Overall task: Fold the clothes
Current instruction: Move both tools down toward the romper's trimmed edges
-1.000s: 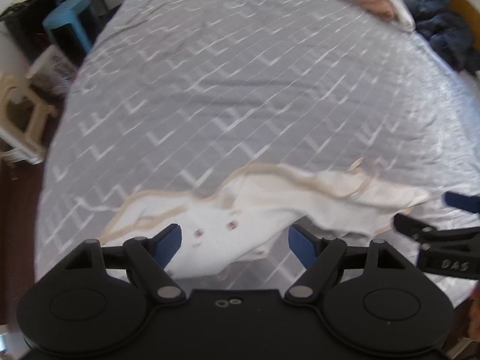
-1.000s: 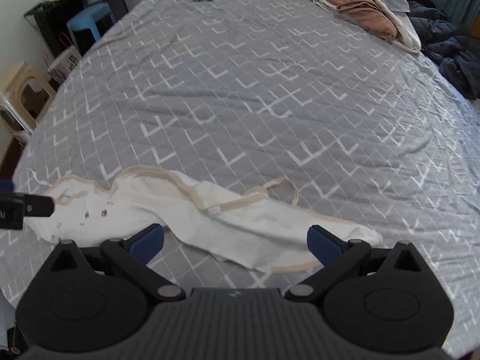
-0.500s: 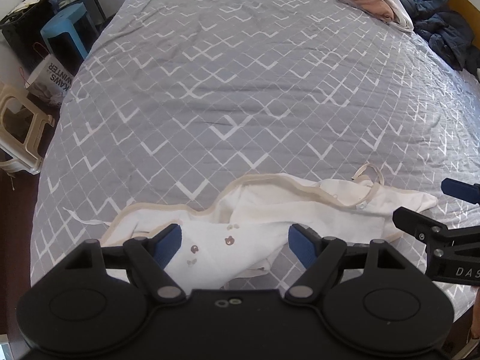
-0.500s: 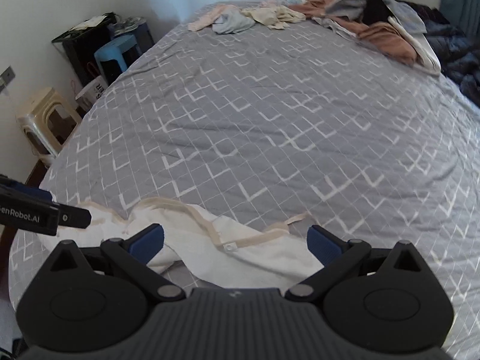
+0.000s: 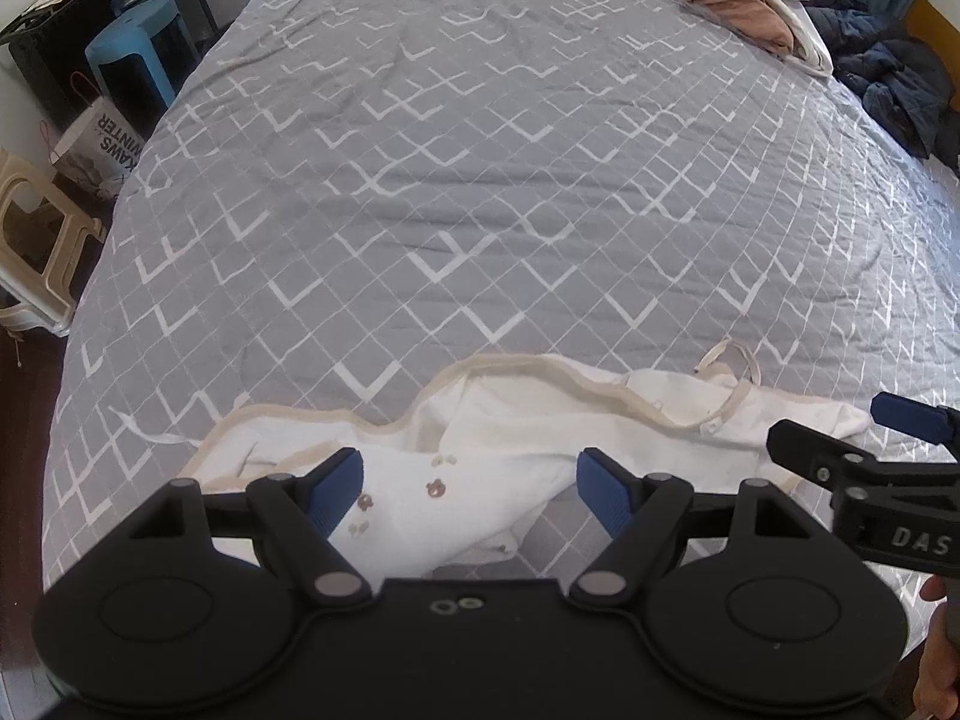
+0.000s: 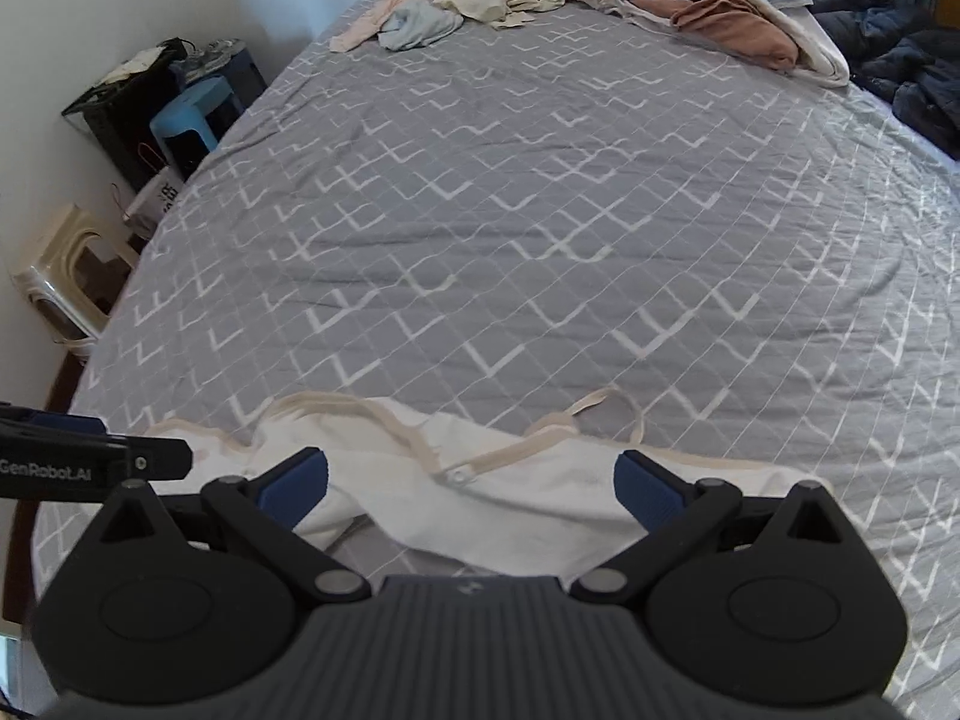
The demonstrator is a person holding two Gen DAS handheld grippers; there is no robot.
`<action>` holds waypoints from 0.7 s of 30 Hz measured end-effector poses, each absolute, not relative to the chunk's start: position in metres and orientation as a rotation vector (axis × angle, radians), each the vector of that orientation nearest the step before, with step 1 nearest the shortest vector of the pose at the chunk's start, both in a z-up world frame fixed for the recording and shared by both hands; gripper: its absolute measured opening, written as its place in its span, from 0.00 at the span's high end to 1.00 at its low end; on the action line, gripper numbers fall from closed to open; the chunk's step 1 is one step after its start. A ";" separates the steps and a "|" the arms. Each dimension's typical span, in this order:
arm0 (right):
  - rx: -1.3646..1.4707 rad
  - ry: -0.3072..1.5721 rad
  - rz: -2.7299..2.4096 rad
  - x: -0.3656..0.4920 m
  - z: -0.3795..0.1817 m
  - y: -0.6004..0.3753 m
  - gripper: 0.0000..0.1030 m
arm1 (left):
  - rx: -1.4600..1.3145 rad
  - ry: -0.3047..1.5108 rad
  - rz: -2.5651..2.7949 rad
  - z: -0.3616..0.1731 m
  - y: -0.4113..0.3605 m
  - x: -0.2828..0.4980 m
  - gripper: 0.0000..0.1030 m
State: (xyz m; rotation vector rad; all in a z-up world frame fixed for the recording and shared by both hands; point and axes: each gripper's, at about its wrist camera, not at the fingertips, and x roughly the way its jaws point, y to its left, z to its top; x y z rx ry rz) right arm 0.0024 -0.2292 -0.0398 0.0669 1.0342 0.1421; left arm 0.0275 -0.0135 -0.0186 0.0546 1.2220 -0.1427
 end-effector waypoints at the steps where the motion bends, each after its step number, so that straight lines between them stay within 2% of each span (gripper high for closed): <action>1: 0.053 1.038 0.146 0.005 -0.042 -0.229 0.00 | 0.058 1.218 -0.146 -0.020 -0.013 0.029 0.23; 8: -0.106 1.012 0.182 0.013 -0.058 -0.224 0.00 | 0.075 1.218 -0.161 -0.036 -0.003 0.036 0.23; 15: -0.116 0.926 0.213 0.012 -0.060 -0.215 0.01 | 0.037 1.175 -0.172 -0.046 0.002 0.040 0.24; 19: -0.099 0.942 0.206 0.013 -0.068 -0.208 0.15 | 0.022 1.150 -0.185 -0.052 -0.001 0.040 0.26; 21: -0.099 0.954 0.206 0.013 -0.071 -0.206 0.16 | 0.031 1.144 -0.197 -0.055 -0.006 0.040 0.26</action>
